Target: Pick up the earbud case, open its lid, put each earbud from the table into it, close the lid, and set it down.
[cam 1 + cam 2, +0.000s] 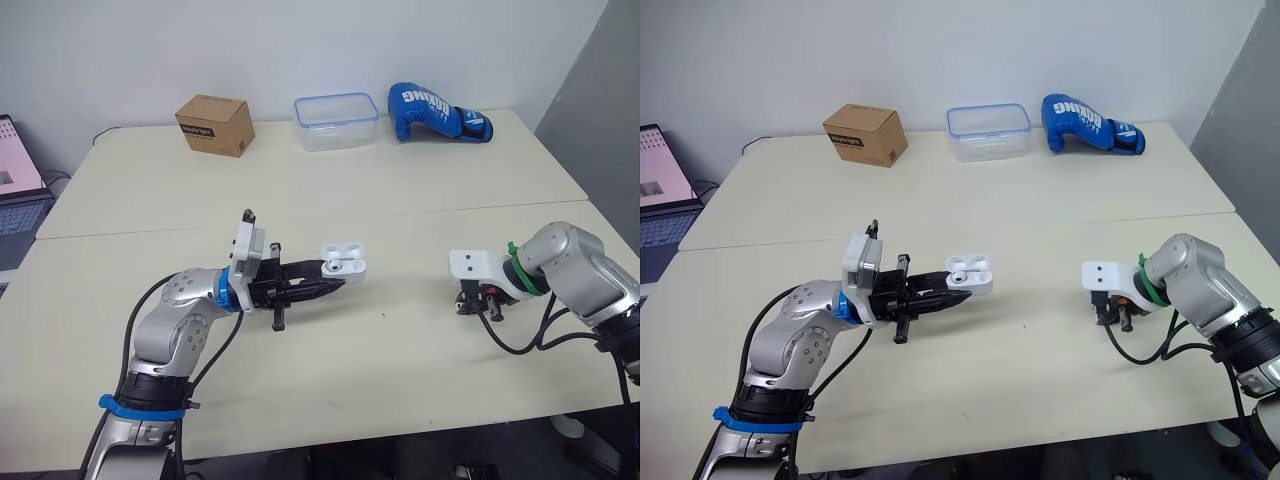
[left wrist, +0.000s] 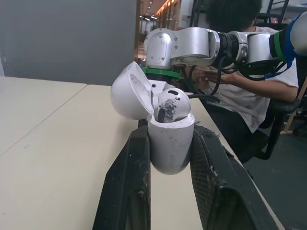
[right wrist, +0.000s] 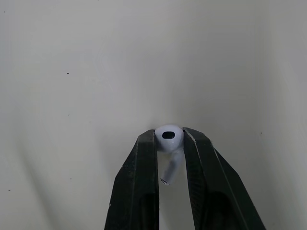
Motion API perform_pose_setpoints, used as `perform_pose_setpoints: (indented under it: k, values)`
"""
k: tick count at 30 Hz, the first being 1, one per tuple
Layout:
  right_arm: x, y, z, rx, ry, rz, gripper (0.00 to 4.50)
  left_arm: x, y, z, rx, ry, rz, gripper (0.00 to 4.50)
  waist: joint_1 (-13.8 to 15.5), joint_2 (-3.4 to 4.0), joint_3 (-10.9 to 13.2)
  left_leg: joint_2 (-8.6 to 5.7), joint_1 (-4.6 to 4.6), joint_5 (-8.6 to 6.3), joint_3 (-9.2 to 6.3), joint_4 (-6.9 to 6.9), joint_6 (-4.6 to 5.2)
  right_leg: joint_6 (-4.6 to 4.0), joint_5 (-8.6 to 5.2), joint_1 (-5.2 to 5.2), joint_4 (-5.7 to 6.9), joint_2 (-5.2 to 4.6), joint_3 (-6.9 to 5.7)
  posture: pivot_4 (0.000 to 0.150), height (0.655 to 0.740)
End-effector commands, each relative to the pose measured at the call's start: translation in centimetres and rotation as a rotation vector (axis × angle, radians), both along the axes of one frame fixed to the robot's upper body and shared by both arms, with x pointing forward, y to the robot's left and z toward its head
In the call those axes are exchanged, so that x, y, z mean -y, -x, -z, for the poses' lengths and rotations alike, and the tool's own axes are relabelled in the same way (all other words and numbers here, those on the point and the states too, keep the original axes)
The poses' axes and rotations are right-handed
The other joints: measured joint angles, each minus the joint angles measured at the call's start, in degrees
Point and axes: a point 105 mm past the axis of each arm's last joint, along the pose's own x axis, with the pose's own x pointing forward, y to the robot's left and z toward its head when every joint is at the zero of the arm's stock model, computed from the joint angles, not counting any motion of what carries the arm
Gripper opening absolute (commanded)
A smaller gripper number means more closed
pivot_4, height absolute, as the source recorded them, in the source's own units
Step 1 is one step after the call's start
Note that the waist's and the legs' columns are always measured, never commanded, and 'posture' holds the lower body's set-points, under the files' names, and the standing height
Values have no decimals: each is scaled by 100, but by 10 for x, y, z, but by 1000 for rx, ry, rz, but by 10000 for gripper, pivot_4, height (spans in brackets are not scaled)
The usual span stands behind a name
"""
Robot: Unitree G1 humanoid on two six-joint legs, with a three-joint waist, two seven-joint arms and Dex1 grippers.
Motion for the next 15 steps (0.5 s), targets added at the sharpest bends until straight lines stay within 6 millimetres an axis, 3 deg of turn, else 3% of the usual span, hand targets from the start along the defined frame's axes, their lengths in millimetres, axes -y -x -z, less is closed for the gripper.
perform_pose_setpoints:
  k: [1, 3, 15]
  values:
    - [0, -3, -6, 22, 6, -13, 13453, 2, 4, -7, 39, 8, 15, 7460, 0, 0, 0, 0, 0, 0, 0, 0, 0, 0, 0, 0, 0, 0, 0, 1500, 7307]
    - [0, -2, -5, 23, 16, -18, 19677, 3, 4, -7, 39, 8, 15, 7460, 1, 0, 0, 0, 1, 0, 0, 0, 0, 0, 0, 0, 1, 0, 0, 1500, 7307]
    - [-1, 2, -15, 56, 183, -67, 19677, 3, 3, -8, 44, 11, 16, 7460, 0, 0, 0, 1, 0, 0, 0, 1, 0, 0, 0, -1, 1, 0, 0, 1500, 7307]
